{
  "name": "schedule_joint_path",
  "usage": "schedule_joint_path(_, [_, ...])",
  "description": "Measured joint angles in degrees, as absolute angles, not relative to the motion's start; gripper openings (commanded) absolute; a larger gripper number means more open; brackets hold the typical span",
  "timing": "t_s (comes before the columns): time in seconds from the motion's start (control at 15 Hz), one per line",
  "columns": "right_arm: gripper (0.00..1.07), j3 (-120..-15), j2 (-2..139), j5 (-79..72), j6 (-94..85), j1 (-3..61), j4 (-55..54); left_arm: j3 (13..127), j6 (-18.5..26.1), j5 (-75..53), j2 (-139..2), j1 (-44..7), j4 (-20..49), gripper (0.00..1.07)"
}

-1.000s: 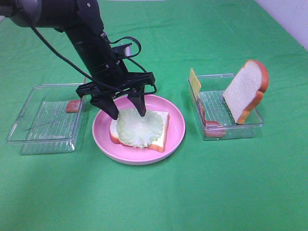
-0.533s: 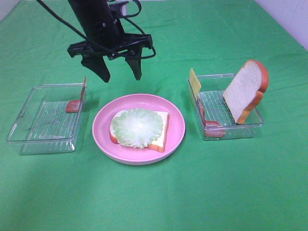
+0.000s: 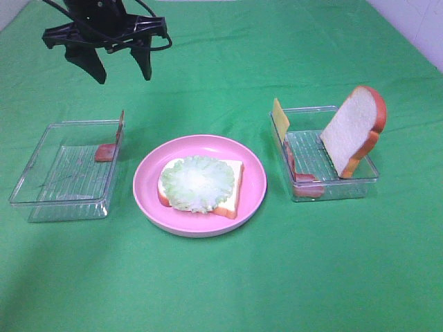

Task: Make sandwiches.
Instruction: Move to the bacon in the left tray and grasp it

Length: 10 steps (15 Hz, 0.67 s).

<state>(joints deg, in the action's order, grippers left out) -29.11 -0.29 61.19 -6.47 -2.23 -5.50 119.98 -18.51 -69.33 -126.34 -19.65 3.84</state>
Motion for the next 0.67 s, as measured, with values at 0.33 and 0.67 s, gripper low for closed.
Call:
schedule_joint_path(0.33, [0.83, -29.11, -0.29, 61.19, -6.47, -2.23, -5.50, 111.61, -19.88, -69.39, -124.33, -19.37, 0.57, 0.70])
schedule_joint_path(0.67, [0.83, -29.11, -0.29, 61.19, -6.47, -2.23, -5.50, 107.54, -21.43, -69.84, -124.96, -19.31, -5.10, 0.70])
